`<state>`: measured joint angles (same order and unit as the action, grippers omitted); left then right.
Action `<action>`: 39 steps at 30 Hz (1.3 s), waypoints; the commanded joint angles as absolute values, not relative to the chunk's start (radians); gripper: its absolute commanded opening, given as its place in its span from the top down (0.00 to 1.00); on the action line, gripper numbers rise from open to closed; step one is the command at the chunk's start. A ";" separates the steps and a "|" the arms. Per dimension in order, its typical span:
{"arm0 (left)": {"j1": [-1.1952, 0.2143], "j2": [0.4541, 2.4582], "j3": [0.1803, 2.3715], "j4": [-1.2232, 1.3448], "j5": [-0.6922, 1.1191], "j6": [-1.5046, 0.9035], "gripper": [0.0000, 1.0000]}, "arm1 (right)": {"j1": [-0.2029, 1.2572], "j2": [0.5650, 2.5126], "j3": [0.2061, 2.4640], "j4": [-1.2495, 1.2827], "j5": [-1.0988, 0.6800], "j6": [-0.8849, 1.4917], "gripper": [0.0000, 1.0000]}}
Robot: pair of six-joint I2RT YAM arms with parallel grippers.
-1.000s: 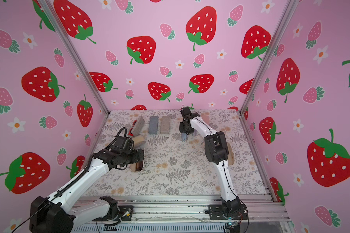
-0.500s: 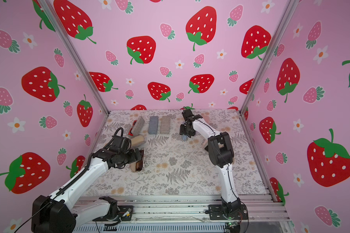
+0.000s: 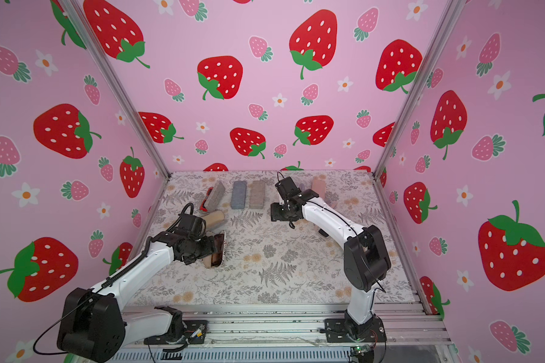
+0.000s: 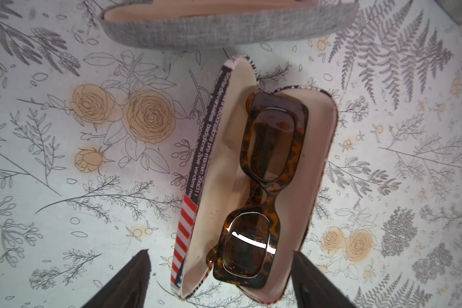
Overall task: Close the glasses case
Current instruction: Place the glasses case at the center of the board, then move the glasses case to the center of the board.
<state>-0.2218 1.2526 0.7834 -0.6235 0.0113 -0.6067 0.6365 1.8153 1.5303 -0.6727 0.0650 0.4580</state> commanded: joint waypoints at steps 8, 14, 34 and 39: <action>-0.186 1.310 0.748 -0.567 0.009 -0.606 0.34 | 0.684 1.783 1.480 -0.665 0.047 0.506 0.40; -0.178 1.327 0.733 -0.544 0.020 -0.593 0.52 | 0.695 1.802 1.479 -0.664 0.040 0.520 0.40; -0.178 1.348 0.750 -0.532 0.070 -0.563 0.90 | 0.701 1.783 1.458 -0.660 0.047 0.541 0.40; -0.185 1.354 0.762 -0.524 0.092 -0.571 0.91 | 0.701 1.771 1.447 -0.658 0.055 0.541 0.40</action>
<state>-0.1833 1.3533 0.7425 -0.5385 0.0650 -0.5682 0.6960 1.8099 1.4578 -0.6617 0.0532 0.5327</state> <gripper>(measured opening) 0.097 0.597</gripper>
